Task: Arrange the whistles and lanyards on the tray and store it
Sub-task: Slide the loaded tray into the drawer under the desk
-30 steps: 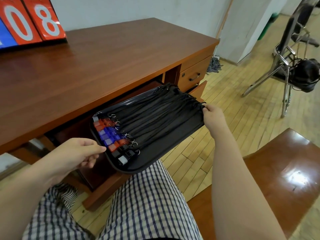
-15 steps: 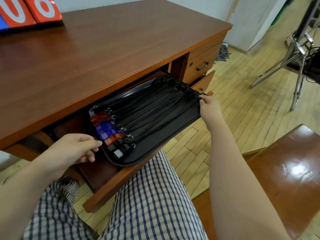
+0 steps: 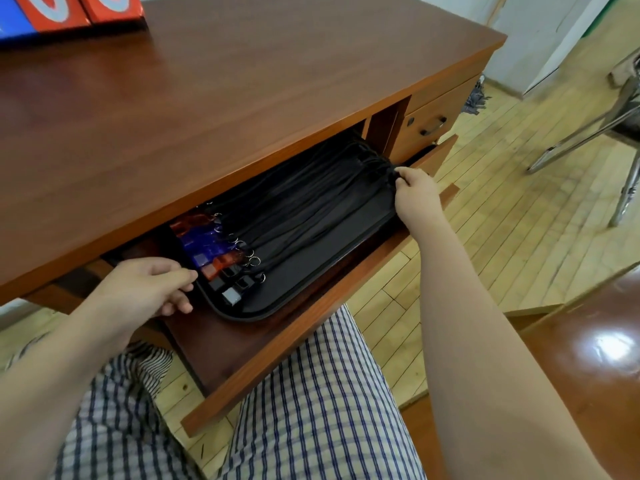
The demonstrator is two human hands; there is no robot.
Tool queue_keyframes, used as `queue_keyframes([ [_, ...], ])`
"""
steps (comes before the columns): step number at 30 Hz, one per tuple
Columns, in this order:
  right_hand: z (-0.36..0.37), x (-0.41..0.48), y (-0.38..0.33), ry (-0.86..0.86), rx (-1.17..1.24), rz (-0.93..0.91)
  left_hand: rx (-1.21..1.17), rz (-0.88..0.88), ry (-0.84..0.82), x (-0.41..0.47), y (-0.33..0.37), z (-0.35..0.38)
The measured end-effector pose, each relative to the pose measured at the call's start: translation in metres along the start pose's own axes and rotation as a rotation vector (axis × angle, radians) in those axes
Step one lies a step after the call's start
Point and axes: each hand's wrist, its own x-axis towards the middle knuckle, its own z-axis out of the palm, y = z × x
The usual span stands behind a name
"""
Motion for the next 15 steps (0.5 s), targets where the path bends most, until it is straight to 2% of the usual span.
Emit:
queue_keyframes([
  [4, 0.011, 0.0, -0.004, -0.02, -0.052, 0.026, 0.016, -0.034, 0.003, 0.002, -0.003, -0.007],
  [8, 0.012, -0.004, -0.004, -0.035, -0.202, 0.019, 0.049, -0.037, -0.004, 0.003, -0.006, -0.007],
  [15, 0.016, -0.01, -0.004, 0.021, -0.372, -0.02, 0.114, -0.023, -0.009, -0.001, -0.003, -0.002],
])
